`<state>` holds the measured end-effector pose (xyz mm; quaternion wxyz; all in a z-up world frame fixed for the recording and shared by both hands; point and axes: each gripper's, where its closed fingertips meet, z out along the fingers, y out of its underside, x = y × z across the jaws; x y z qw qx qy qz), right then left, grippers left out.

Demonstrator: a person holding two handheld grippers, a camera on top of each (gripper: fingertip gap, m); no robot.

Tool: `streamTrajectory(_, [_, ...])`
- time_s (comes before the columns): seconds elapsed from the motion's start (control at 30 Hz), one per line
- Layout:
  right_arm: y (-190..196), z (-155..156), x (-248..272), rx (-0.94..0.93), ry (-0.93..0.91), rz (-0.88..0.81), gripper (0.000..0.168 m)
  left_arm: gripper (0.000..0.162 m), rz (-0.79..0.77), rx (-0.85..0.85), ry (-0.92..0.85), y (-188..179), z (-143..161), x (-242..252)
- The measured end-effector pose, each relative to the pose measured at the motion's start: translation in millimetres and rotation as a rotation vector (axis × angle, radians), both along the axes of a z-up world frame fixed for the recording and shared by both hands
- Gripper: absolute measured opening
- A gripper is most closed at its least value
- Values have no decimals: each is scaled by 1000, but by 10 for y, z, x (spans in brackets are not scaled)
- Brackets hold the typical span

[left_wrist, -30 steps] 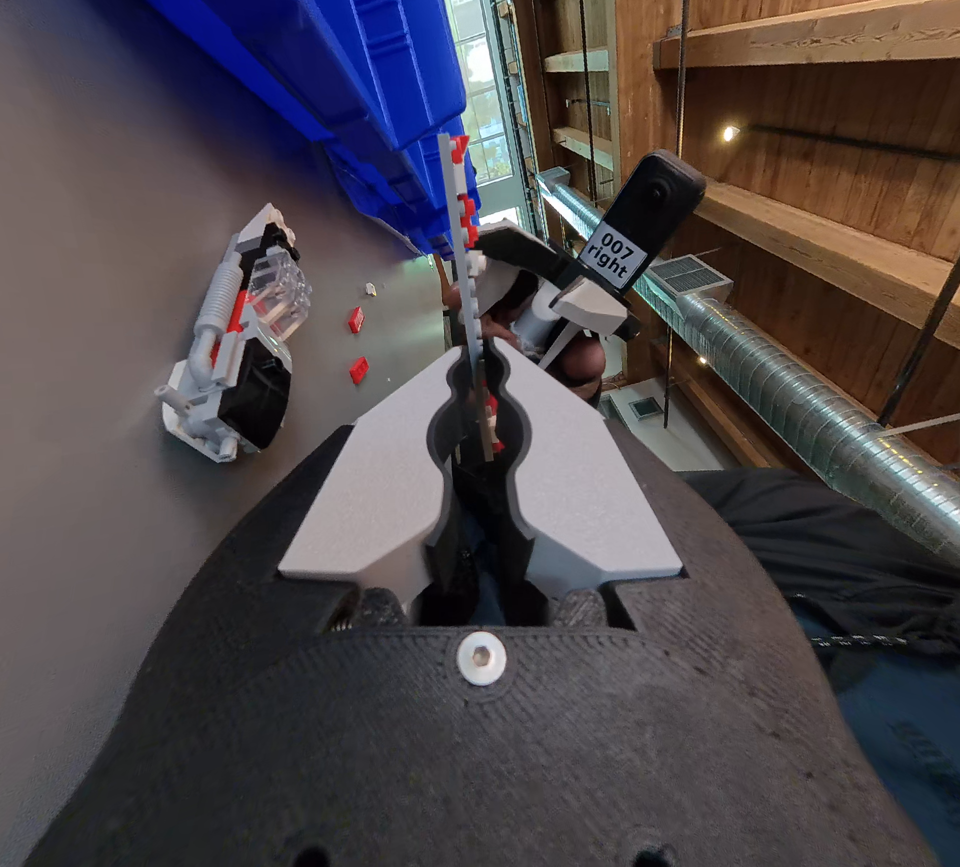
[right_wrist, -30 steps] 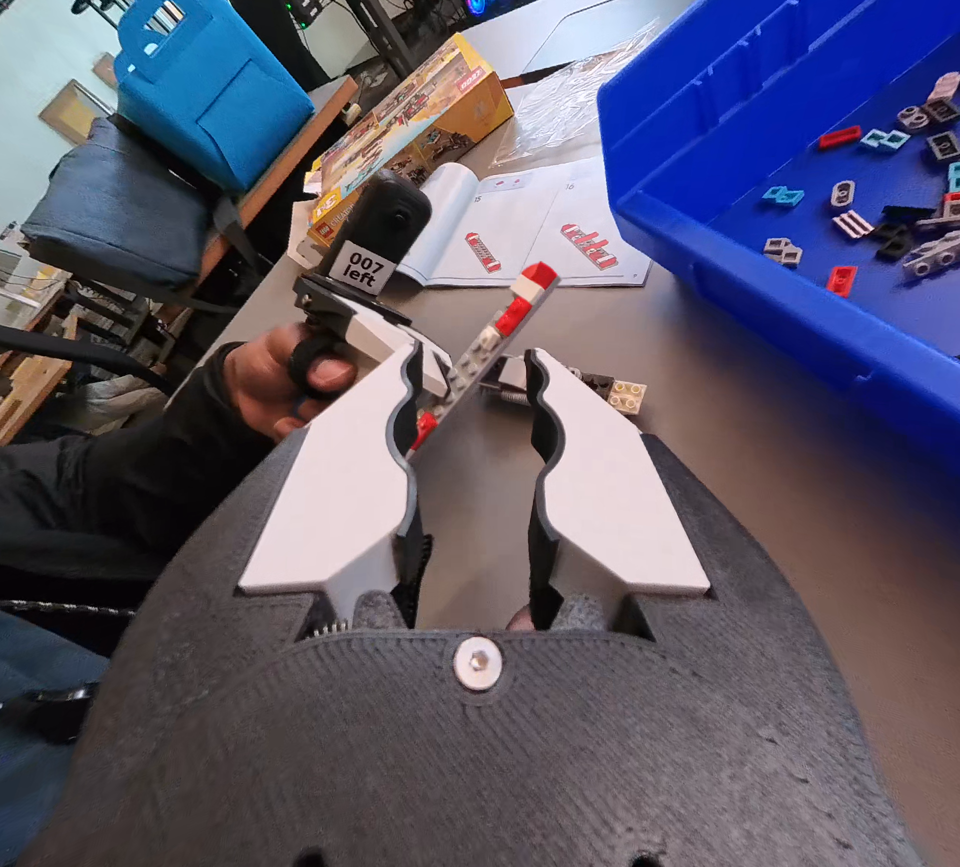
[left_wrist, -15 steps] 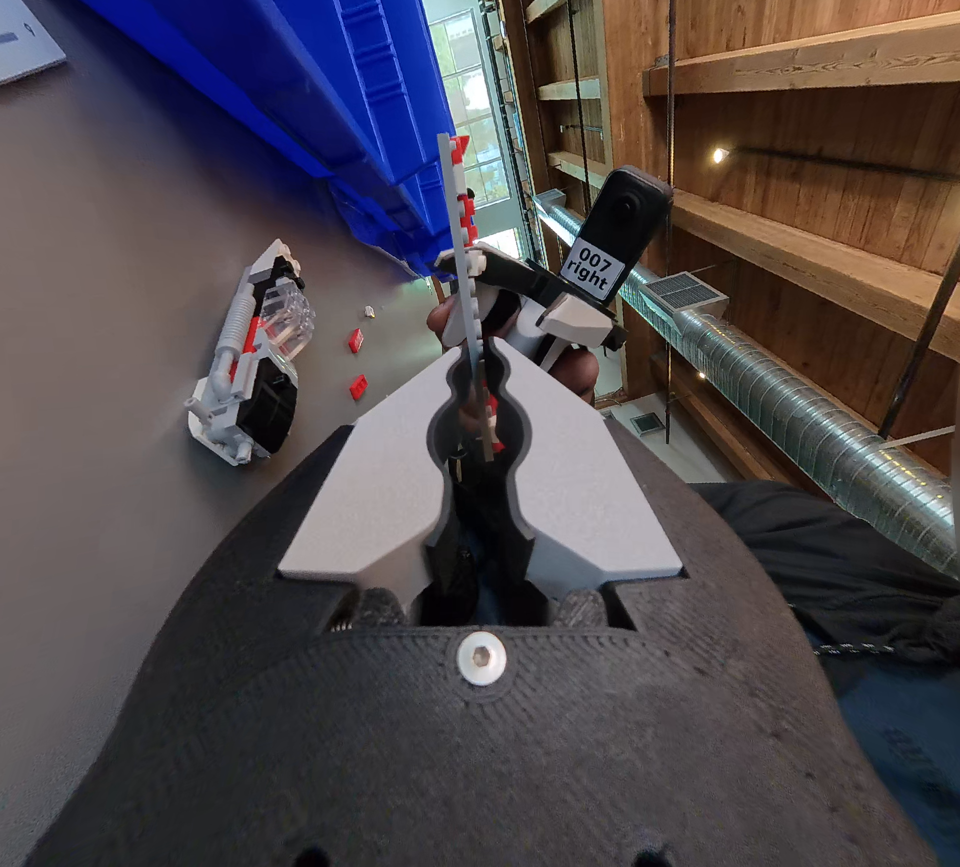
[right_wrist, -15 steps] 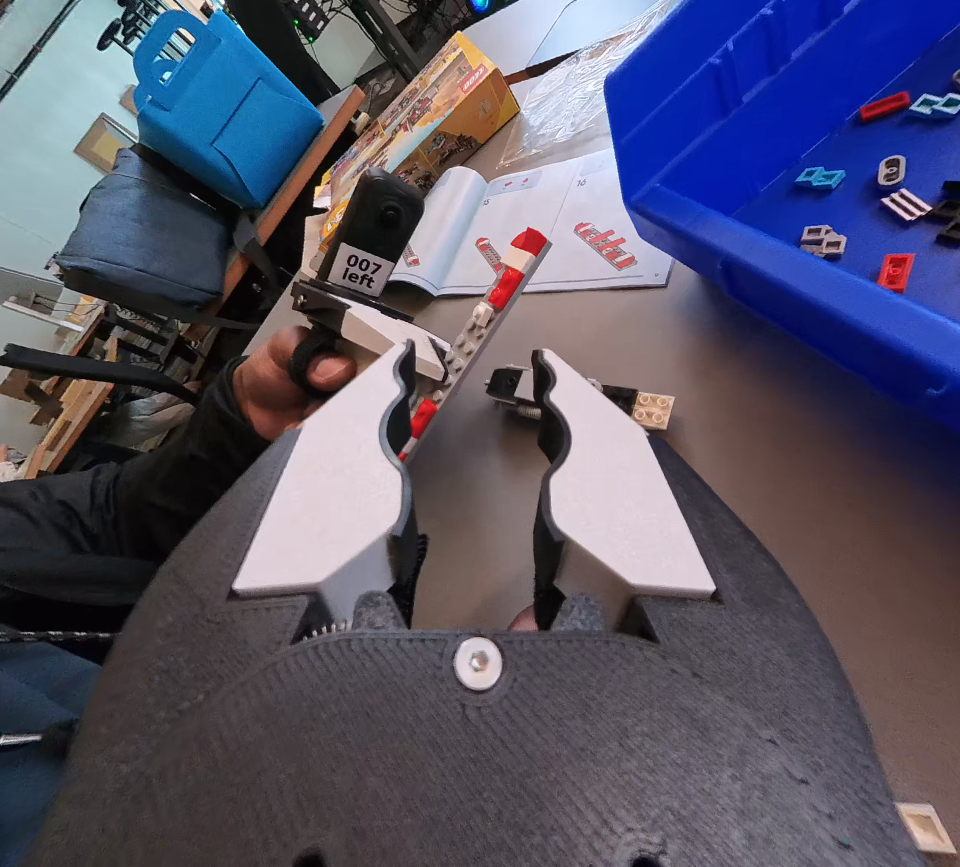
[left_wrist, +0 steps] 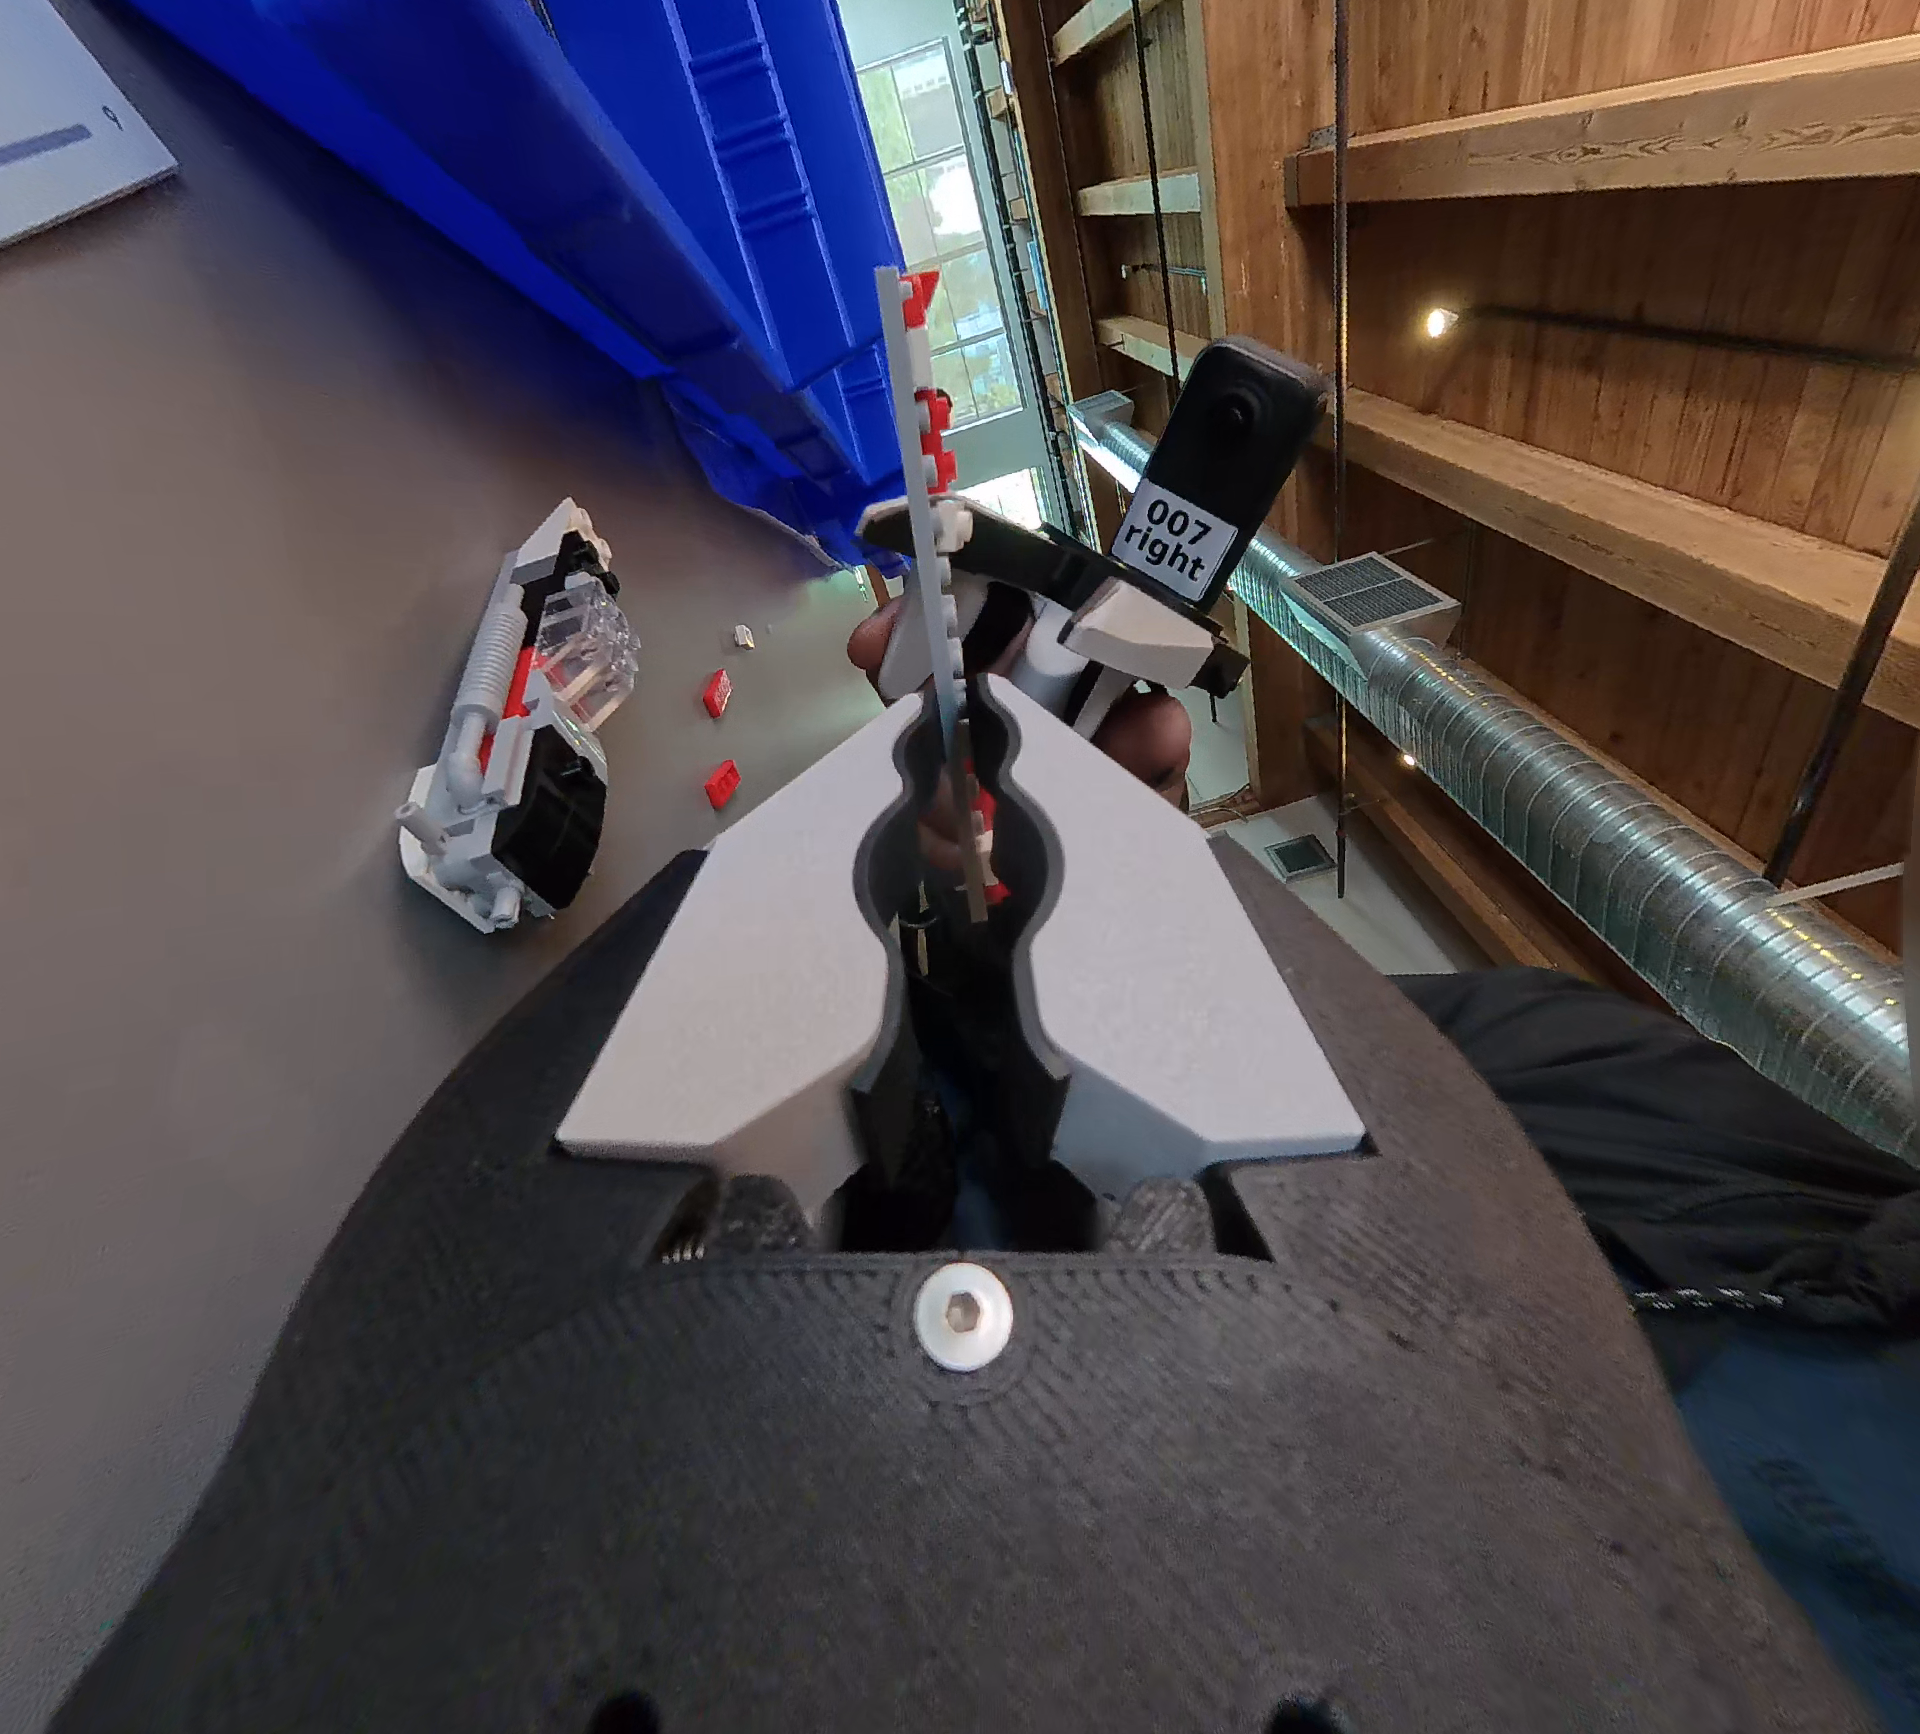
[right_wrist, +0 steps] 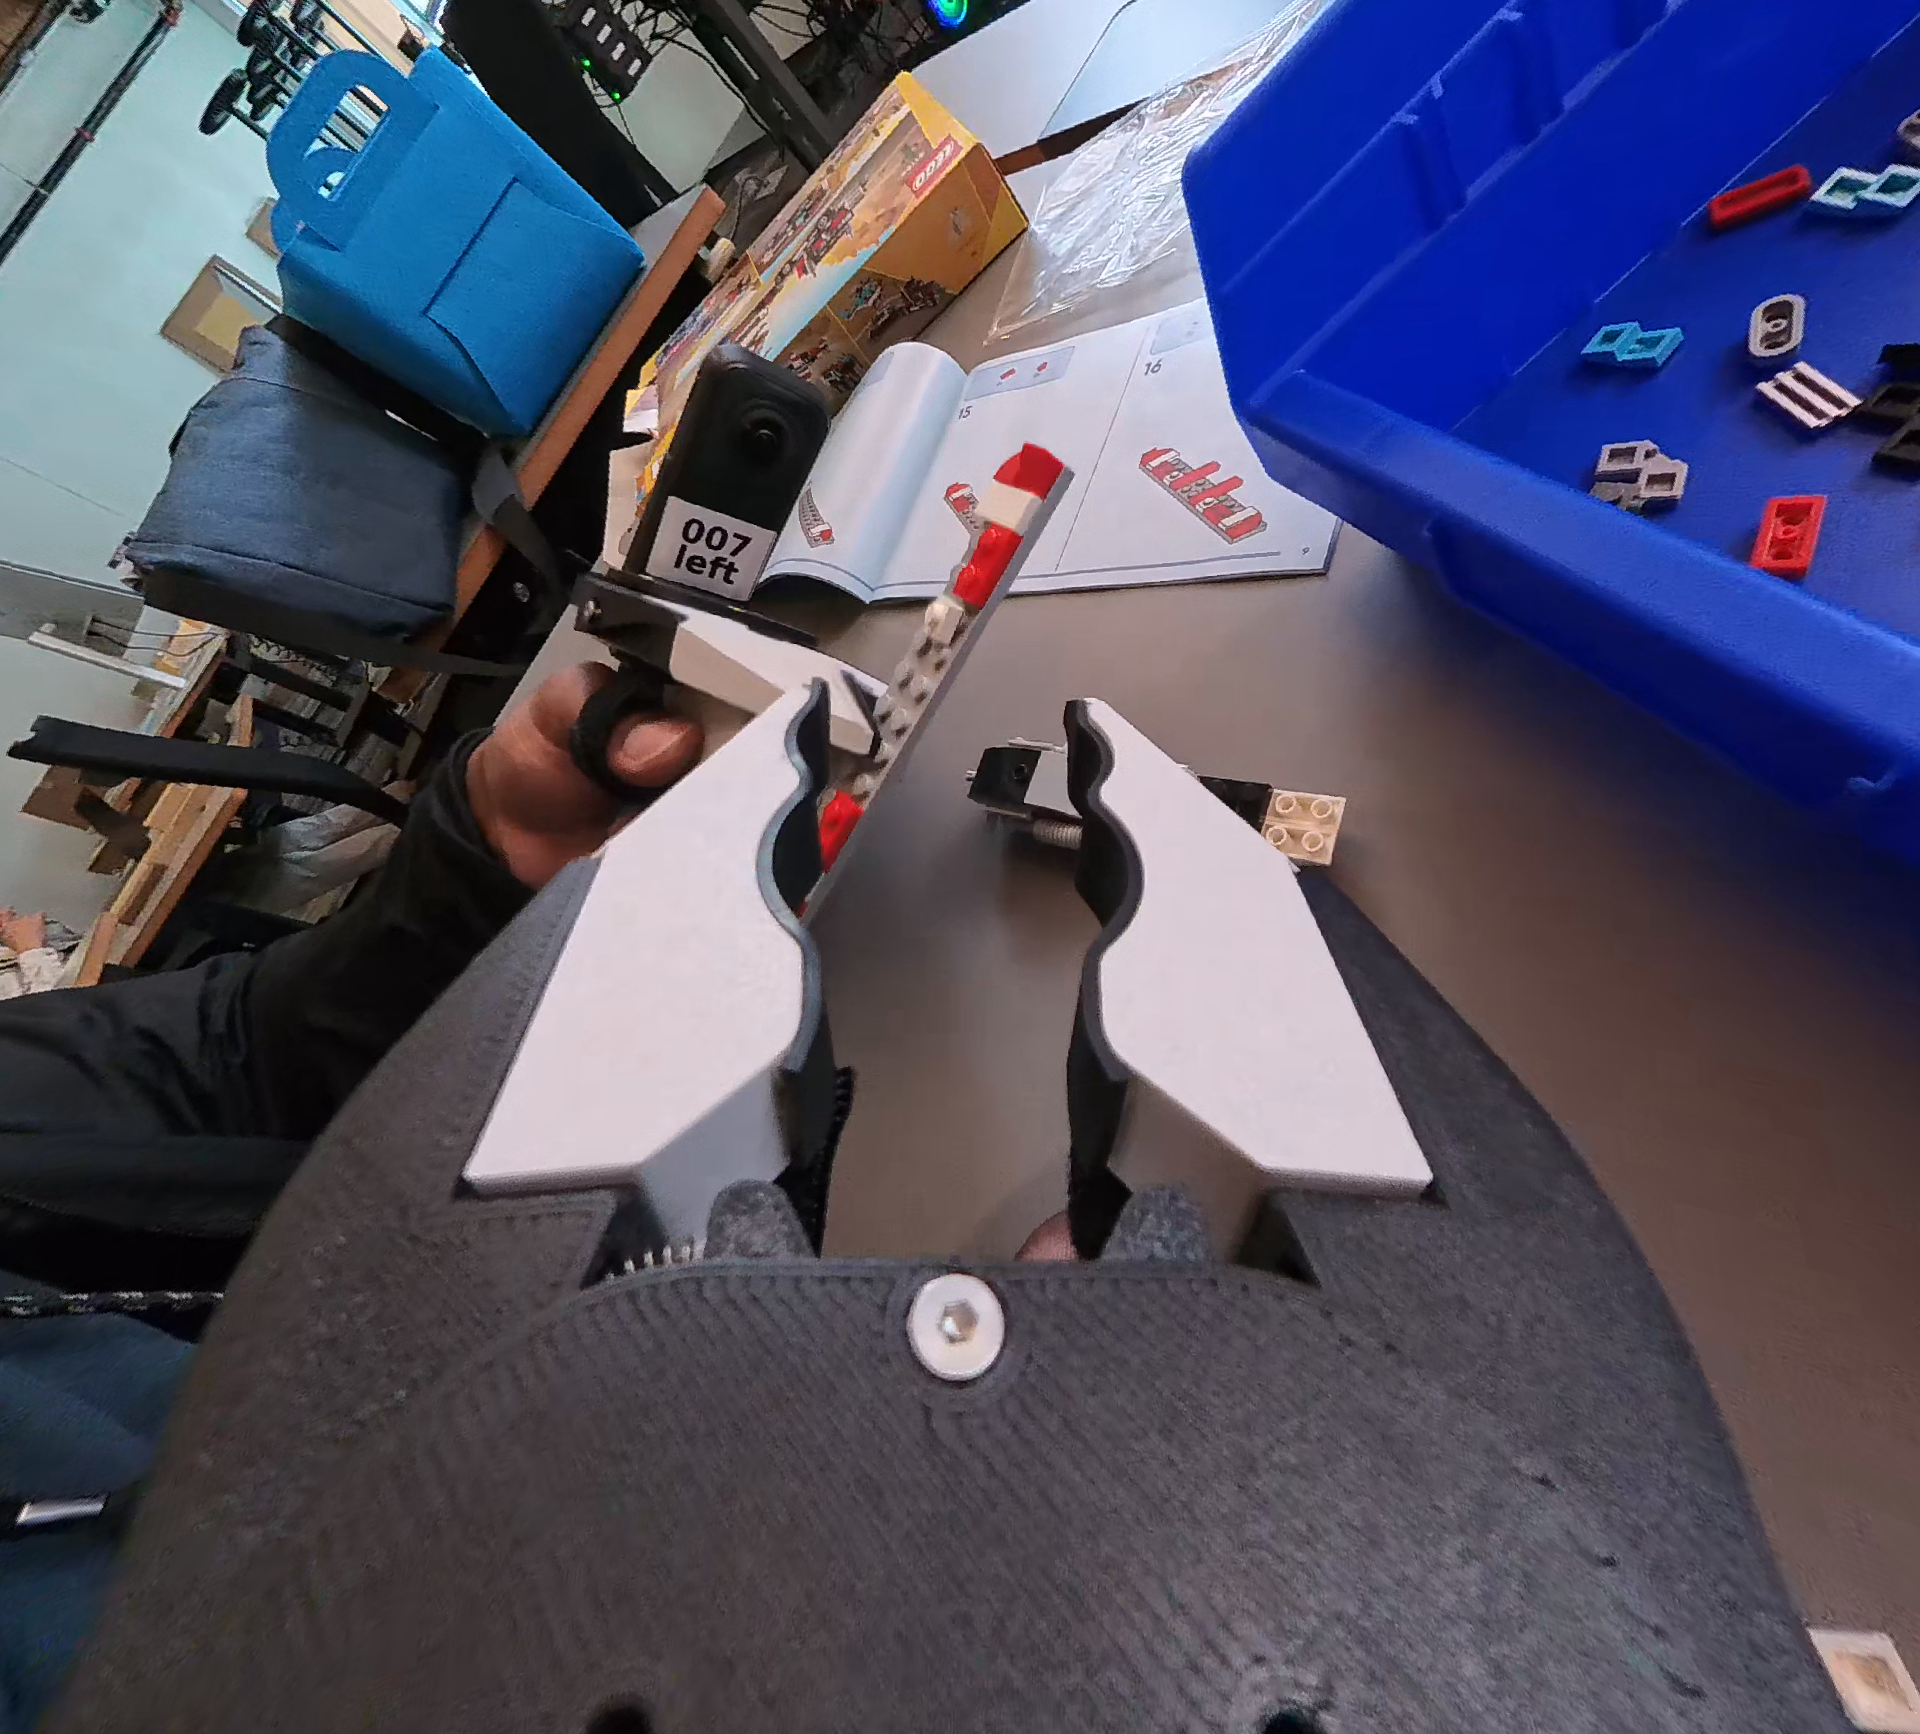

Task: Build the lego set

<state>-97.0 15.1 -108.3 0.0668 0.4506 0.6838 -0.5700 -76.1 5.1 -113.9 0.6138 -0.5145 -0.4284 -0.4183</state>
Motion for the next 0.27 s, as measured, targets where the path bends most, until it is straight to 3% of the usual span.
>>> streamTrajectory(0.27, [-72,6,-78,-57,-40,3,46,4,-8,-11,9,21,-14,18])
